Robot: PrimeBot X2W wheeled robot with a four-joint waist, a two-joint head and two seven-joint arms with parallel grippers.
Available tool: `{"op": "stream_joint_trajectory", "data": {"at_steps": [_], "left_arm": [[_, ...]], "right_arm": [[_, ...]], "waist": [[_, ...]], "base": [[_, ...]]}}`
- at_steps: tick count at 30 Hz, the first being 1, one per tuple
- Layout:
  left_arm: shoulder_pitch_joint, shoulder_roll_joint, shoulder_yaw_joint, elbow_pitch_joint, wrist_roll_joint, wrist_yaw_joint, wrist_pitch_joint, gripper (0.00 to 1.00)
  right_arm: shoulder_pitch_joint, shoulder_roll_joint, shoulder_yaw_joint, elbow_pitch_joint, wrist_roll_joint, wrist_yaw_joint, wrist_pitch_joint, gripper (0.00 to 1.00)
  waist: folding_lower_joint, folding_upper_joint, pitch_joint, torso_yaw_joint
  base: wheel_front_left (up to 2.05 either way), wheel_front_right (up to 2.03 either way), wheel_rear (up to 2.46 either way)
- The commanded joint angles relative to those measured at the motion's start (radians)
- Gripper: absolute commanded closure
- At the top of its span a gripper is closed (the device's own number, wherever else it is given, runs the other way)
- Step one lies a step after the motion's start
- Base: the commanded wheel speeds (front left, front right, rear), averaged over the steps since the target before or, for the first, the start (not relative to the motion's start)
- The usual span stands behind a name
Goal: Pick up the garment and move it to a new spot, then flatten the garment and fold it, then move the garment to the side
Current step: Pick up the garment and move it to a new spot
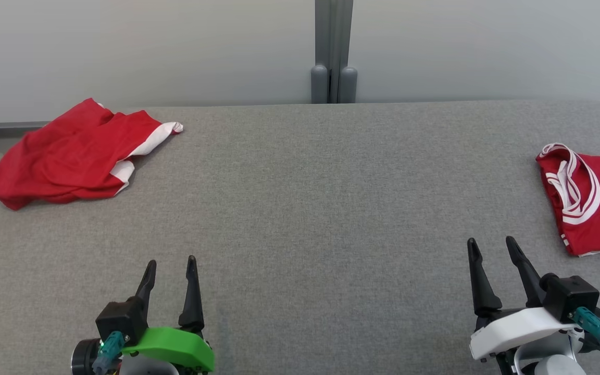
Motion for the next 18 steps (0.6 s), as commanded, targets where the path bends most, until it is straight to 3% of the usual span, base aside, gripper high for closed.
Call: {"op": "stream_joint_trajectory", "data": {"at_steps": [1,10,18], "left_arm": [[-0.013,0.000,0.000,0.001,0.000,-0.001,-0.003,0.00],[-0.023,0.001,-0.009,-0.001,-0.006,0.004,-0.003,0.00],[-0.040,0.001,-0.002,-0.001,0.013,0.003,-0.002,0.00]], "right_arm": [[0.007,-0.002,-0.001,-0.007,0.001,-0.001,0.000,0.00],[0.013,-0.002,-0.004,-0.016,-0.009,-0.001,0.009,0.00],[0.015,-0.003,0.009,-0.015,0.007,-0.001,0.001,0.00]], "waist": [[0.0000,-0.0001,0.001,0.002],[0.0000,-0.0001,0.008,0.039],[0.0000,-0.0001,0.007,0.195]], "base": [[0.00,0.00,0.00],[0.00,0.00,0.00],[0.00,0.00,0.00]]}}
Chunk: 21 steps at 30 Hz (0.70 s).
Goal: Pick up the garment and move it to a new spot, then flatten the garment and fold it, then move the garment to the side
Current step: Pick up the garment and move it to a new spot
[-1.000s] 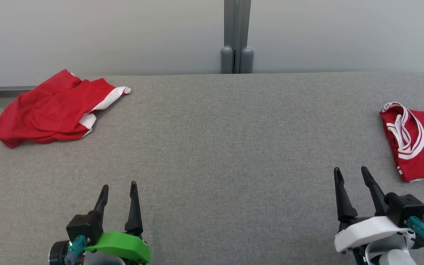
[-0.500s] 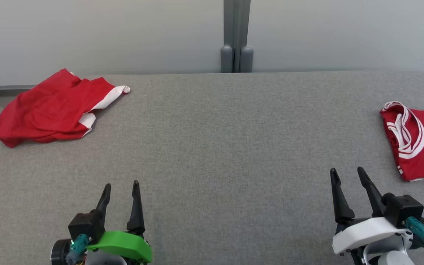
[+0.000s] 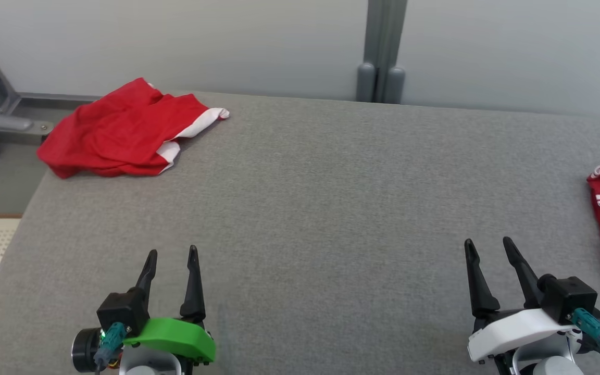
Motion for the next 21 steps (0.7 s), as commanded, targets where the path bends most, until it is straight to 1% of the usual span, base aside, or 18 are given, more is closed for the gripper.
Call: {"op": "stream_joint_trajectory", "data": {"at_steps": [1,10,16,21], "left_arm": [[-0.013,0.003,0.008,-0.002,0.006,0.003,0.000,0.00],[-0.015,0.003,0.029,-0.003,0.019,-0.005,0.000,0.00],[0.026,0.002,0.088,-0.059,0.004,0.020,0.000,0.00],[0.057,0.002,0.105,-0.093,-0.009,0.032,0.000,0.00]], "right_arm": [[0.005,-0.003,0.003,-0.001,0.005,-0.001,-0.003,0.00],[-0.005,-0.003,0.005,0.016,0.009,-0.001,-0.012,0.00],[-0.062,-0.004,0.074,0.029,-0.010,-0.001,0.007,0.00],[-0.098,-0.004,0.108,0.044,-0.017,-0.001,0.009,0.00]], "waist": [[0.0000,0.0000,-0.001,0.100],[0.0000,0.0000,-0.003,0.317],[0.0000,0.0000,0.036,0.343],[0.0000,0.0000,0.053,0.351]], "base": [[0.00,0.00,0.00],[0.00,0.00,0.00],[0.00,0.00,0.00],[0.00,0.00,0.00]]}}
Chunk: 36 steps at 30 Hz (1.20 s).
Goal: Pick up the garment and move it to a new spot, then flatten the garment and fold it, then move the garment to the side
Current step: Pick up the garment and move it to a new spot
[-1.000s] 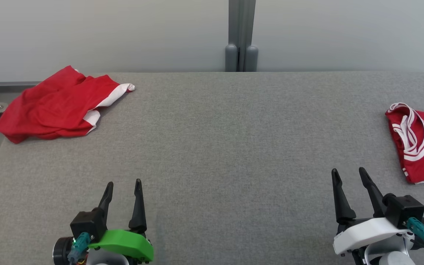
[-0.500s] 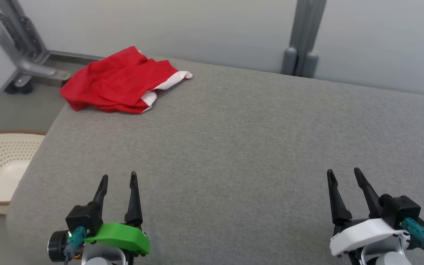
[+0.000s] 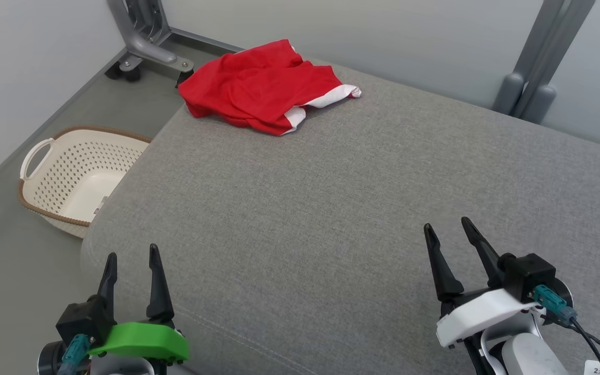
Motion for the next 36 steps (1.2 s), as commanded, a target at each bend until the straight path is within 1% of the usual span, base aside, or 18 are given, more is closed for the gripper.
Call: {"op": "stream_joint_trajectory", "data": {"at_steps": [1,5,9,10,13,18,20,23,24,26,30,33,36], "left_arm": [[0.017,0.001,0.002,-0.007,-0.008,0.005,0.000,0.00],[0.029,0.001,0.003,-0.019,-0.010,0.010,0.000,0.00],[0.002,0.001,0.005,-0.007,-0.003,-0.003,0.000,0.00],[-0.014,0.005,0.006,-0.002,0.004,-0.009,0.000,0.00],[-0.096,0.042,0.010,0.023,0.030,-0.034,0.000,0.00],[-0.303,0.155,0.035,0.069,0.065,-0.064,0.008,0.00],[-0.412,0.214,0.036,0.097,0.088,-0.081,0.042,0.00],[-0.564,0.278,0.044,0.146,0.090,-0.104,0.102,0.00],[-0.621,0.310,0.043,0.167,0.108,-0.107,0.119,0.00],[-0.720,0.349,0.050,0.230,0.111,-0.113,0.154,0.00],[-0.870,0.381,0.066,0.368,0.091,-0.116,0.220,0.00],[-0.946,0.359,0.088,0.455,0.038,-0.129,0.265,0.00],[-0.994,0.359,0.063,0.535,0.020,-0.152,0.320,0.00]], "right_arm": [[-0.012,-0.005,0.003,0.006,-0.007,0.000,0.000,0.00],[-0.026,-0.005,0.008,0.005,-0.017,0.000,0.000,0.00],[-0.041,-0.005,-0.006,-0.023,-0.036,0.000,0.001,0.00],[-0.040,-0.005,-0.014,-0.032,-0.040,0.000,0.001,0.00],[-0.034,-0.005,-0.048,-0.079,-0.066,0.000,0.012,0.00],[-0.067,-0.005,-0.064,-0.160,-0.119,0.000,0.048,0.00],[-0.077,-0.006,-0.070,-0.191,-0.144,0.000,0.068,0.00],[-0.095,-0.005,-0.079,-0.239,-0.173,0.000,0.090,0.00],[-0.103,-0.005,-0.083,-0.258,-0.182,0.000,0.097,0.00],[-0.113,-0.005,-0.091,-0.294,-0.199,0.000,0.111,0.00],[-0.125,-0.005,-0.098,-0.363,-0.210,0.000,0.129,0.00],[-0.123,-0.004,-0.115,-0.407,-0.214,0.000,0.138,0.00],[-0.118,-0.004,-0.132,-0.443,-0.223,0.000,0.146,0.00]], "waist": [[0.0000,0.0000,0.021,0.018],[0.0000,0.0000,0.036,0.023],[0.0000,0.0000,0.068,0.023],[0.0000,0.0000,0.075,0.023],[0.0000,0.0000,0.116,0.018],[0.0000,0.0000,0.211,-0.082],[0.0000,0.0000,0.256,-0.131],[0.0000,0.0000,0.314,-0.200],[0.0000,0.0000,0.337,-0.226],[0.0000,0.0000,0.378,-0.270],[0.0000,0.0000,0.456,-0.345],[0.0000,0.0000,0.504,-0.385],[0.0000,0.0000,0.550,-0.414]], "base": [[0.00,0.00,0.00],[0.00,0.00,0.00],[0.00,0.00,0.00],[0.00,0.00,0.00],[0.00,0.00,0.00],[0.00,0.00,0.00],[0.00,0.00,0.00],[0.00,0.00,0.00],[0.00,0.00,0.00],[0.00,0.00,0.00],[0.00,0.00,0.00],[0.00,0.00,0.00],[0.00,0.00,0.00]]}}
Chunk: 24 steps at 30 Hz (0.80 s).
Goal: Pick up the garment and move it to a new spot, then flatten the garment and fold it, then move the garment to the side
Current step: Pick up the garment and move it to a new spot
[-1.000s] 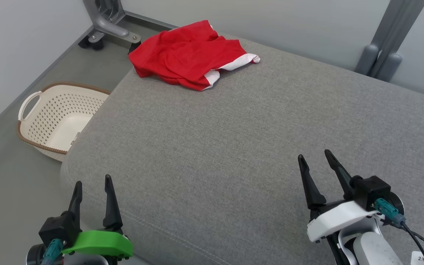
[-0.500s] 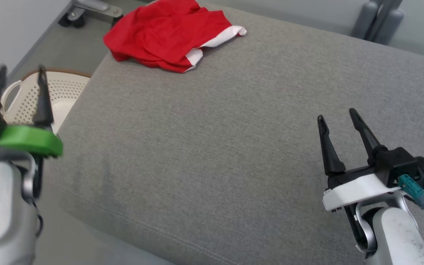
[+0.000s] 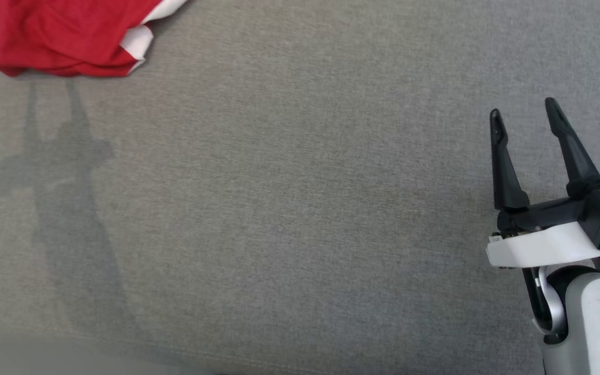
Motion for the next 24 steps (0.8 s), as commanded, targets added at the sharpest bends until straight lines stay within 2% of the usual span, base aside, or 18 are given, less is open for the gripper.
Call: {"op": "stream_joint_trajectory", "data": {"at_steps": [1,6,14,15,16,17,24], "left_arm": [[-0.024,-0.006,-0.009,0.026,-0.013,-0.008,0.017,0.00],[-0.058,-0.017,-0.058,0.117,-0.059,-0.030,0.100,0.00],[-0.068,-0.007,-0.129,0.195,-0.128,-0.034,0.192,0.00],[-0.067,-0.006,-0.129,0.202,-0.133,-0.034,0.184,0.59],[-0.065,-0.009,-0.131,0.207,-0.137,-0.034,0.180,0.74],[-0.063,-0.010,-0.136,0.212,-0.142,-0.034,0.180,1.00],[-0.071,0.025,-0.154,0.229,-0.132,-0.033,0.094,1.00]], "right_arm": [[-0.010,-0.002,-0.009,-0.014,-0.009,0.000,0.002,0.00],[-0.006,-0.002,-0.030,-0.050,-0.014,0.000,0.000,0.00],[-0.020,-0.002,-0.029,-0.065,-0.004,0.000,-0.009,0.00],[-0.022,-0.002,-0.030,-0.066,-0.004,0.000,-0.010,0.00],[-0.023,-0.002,-0.030,-0.066,-0.003,0.000,-0.010,0.00],[-0.025,-0.002,-0.030,-0.068,-0.004,0.000,-0.011,0.00],[-0.028,-0.002,-0.032,-0.035,0.009,0.000,-0.029,0.00]], "waist": [[0.0000,0.0000,0.162,-0.149],[0.0000,0.0000,0.205,-0.166],[0.0000,0.0000,0.208,-0.169],[0.0000,0.0000,0.205,-0.169],[0.0000,0.0000,0.202,-0.169],[0.0000,0.0000,0.198,-0.169],[0.0000,0.0000,0.129,-0.168]], "base": [[0.00,0.00,0.00],[0.00,0.00,0.00],[0.00,0.00,0.00],[0.00,0.00,0.00],[0.00,0.00,0.00],[0.00,0.00,0.00],[0.00,0.00,0.00]]}}
